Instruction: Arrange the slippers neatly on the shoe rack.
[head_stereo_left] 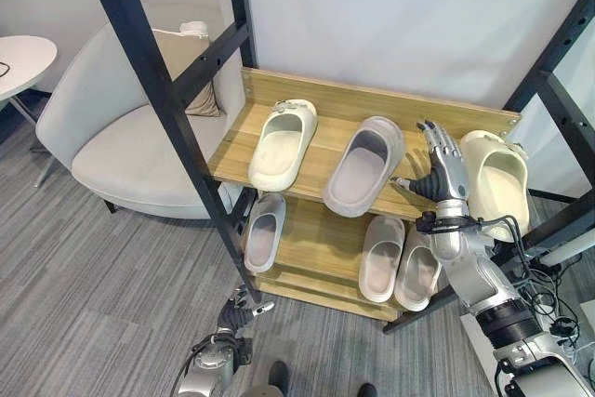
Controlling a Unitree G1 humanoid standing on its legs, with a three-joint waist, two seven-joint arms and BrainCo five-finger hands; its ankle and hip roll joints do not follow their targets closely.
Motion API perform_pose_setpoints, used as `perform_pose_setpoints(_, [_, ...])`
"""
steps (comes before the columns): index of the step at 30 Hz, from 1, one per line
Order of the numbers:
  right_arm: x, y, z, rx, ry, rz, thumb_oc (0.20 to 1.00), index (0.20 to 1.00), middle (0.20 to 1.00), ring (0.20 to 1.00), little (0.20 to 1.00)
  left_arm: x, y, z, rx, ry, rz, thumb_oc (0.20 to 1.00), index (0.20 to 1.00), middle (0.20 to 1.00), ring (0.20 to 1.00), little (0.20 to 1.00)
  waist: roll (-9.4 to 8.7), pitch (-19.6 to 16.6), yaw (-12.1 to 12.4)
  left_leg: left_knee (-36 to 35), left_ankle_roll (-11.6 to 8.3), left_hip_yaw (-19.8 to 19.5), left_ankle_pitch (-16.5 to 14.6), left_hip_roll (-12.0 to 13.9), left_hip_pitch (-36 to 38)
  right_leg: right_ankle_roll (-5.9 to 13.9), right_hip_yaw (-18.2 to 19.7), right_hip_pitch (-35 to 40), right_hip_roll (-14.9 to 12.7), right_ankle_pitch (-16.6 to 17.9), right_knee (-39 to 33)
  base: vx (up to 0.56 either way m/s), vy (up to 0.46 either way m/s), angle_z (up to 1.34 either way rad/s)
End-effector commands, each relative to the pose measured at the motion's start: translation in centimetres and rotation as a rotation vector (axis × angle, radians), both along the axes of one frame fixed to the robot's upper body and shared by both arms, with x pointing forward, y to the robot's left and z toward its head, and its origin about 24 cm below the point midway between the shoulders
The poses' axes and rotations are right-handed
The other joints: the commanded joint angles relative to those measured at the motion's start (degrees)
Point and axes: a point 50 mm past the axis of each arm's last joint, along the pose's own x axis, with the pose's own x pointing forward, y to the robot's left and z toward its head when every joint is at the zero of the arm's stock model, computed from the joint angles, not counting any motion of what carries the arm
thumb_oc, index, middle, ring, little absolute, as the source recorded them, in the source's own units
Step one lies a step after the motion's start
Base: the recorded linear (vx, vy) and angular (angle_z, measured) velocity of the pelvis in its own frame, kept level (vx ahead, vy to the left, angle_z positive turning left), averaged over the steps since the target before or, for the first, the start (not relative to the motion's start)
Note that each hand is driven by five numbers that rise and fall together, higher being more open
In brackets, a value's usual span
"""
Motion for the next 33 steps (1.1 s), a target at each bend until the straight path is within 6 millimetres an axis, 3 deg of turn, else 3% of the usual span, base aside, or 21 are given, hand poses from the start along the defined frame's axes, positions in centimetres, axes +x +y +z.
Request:
perform_pose_setpoints(1, [0.0,-0.8,3.5,0.037,-0.176,-0.029,1.000,1.000,1.000,1.000,1.000,2.5,-0.6,1.2,0.025,-0.076,-0.054,1.000,1.000,1.000,1.000,1.000,-0.41,-0.91,1.88,0.28,-2.18,-1.64,-3.87,1.57,2.06,6.28,-0.15,2.88,-5.43,1.16,2.41,0.00,0.000,0.00])
perform_pose_setpoints(6, [-1.2,0.2,5.9,0.113,-0.310,0.029,1.000,1.000,1.000,1.000,1.000,2.3,-1.1,0.9,0.017,-0.059,-0.066,1.000,1.000,1.000,1.000,1.000,0.23,-1.39,1.11,0.28,-2.50,-1.62,-3.53,1.98,2.42,5.92,-0.26,3.22,-5.12,0.33,2.60,-0.01,-0.006,0.00])
perform_pose_setpoints(8, [-1.2,1.9,6.7,0.137,-0.325,0.121,1.000,1.000,1.000,1.000,1.000,2.3,-1.5,0.9,0.006,-0.056,-0.073,1.000,1.000,1.000,1.000,1.000,0.22,-1.44,1.19,0.28,-2.64,-1.78,-3.37,2.01,2.32,5.80,-0.45,3.20,-5.21,0.39,2.73,0.00,0.000,0.00])
perform_pose_setpoints(9, [-0.7,3.1,6.7,0.123,-0.298,0.171,1.000,1.000,1.000,1.000,1.000,2.2,-1.9,0.8,-0.001,-0.053,-0.083,1.000,1.000,1.000,1.000,1.000,0.07,-1.43,1.59,0.28,-2.55,-2.01,-3.41,1.84,2.24,5.76,-0.62,3.31,-5.35,0.60,2.71,0.00,0.000,0.00])
perform_pose_setpoints(16, [0.6,4.1,6.0,0.095,-0.223,0.192,1.000,1.000,1.000,1.000,1.000,2.3,-1.8,0.9,-0.004,-0.060,-0.084,1.000,1.000,1.000,1.000,1.000,-0.62,-1.02,3.00,0.28,-2.24,-2.55,-3.55,1.13,1.53,6.11,-1.37,3.38,-5.87,1.66,2.62,0.00,0.017,0.07])
perform_pose_setpoints(20, [2.2,2.9,4.8,0.032,-0.134,0.111,1.000,1.000,1.000,1.000,1.000,2.0,-0.8,0.9,0.013,-0.058,-0.064,1.000,1.000,1.000,1.000,1.000,-1.42,-0.59,4.39,0.28,-1.82,-3.10,-3.69,0.52,0.70,6.44,-1.75,2.87,-6.29,2.53,2.71,0.01,0.032,0.14])
perform_pose_setpoints(23, [3.0,1.0,4.5,0.004,-0.111,0.010,1.000,1.000,1.000,1.000,1.000,2.2,0.1,1.1,0.028,-0.068,-0.034,1.000,1.000,1.000,1.000,1.000,-1.87,-0.17,4.78,0.28,-1.77,-3.14,-3.77,0.36,0.22,6.54,-1.74,2.44,-6.29,2.80,2.65,0.00,0.010,0.03])
perform_pose_setpoints(24, [3.4,-0.7,3.8,0.026,-0.080,-0.076,1.000,1.000,1.000,1.000,1.000,2.3,0.6,1.2,0.035,-0.067,-0.015,1.000,1.000,1.000,1.000,1.000,-2.04,-0.18,4.68,0.28,-1.73,-2.99,-3.93,0.53,0.31,6.46,-1.59,2.24,-6.20,2.58,2.69,0.03,0.003,-0.02])
perform_pose_setpoints(27, [4.0,-1.9,2.5,0.074,-0.012,-0.138,1.000,1.000,1.000,1.000,1.000,2.2,0.2,1.2,0.023,-0.066,-0.024,1.000,1.000,1.000,1.000,1.000,-1.71,-0.18,4.59,0.28,-1.89,-2.91,-3.88,0.73,0.38,6.26,-1.74,2.38,-6.00,1.95,2.54,0.02,-0.006,-0.06])
perform_pose_setpoints(28, [4.5,-2.3,1.5,0.146,0.053,-0.155,0.407,0.407,0.407,0.407,0.407,2.1,0.1,1.1,0.016,-0.059,-0.028,1.000,1.000,1.000,1.000,1.000,-1.55,-0.23,4.49,0.28,-1.96,-2.89,-3.84,0.81,0.47,6.17,-1.80,2.42,-5.90,1.68,2.53,-0.01,-0.015,-0.07])
perform_pose_setpoints(29, [5.0,-2.7,0.5,0.200,0.120,-0.172,0.200,0.200,0.200,0.200,0.200,2.1,0.1,1.1,0.012,-0.055,-0.031,1.000,1.000,1.000,1.000,1.000,-1.47,-0.27,4.54,0.28,-2.00,-2.89,-3.77,0.86,0.50,6.07,-1.74,2.49,-5.83,1.54,2.52,0.00,0.000,0.00])
perform_pose_setpoints(33, [6.6,-1.9,0.0,0.407,0.255,-0.053,0.200,0.200,0.200,0.200,0.200,1.4,0.4,0.6,0.003,-0.009,-0.036,1.000,1.000,1.000,1.000,1.000,-1.48,-0.03,3.96,0.28,-2.23,-2.66,-3.51,1.26,0.74,5.60,-1.45,2.46,-5.36,0.87,2.59,-0.02,-0.033,-0.01])
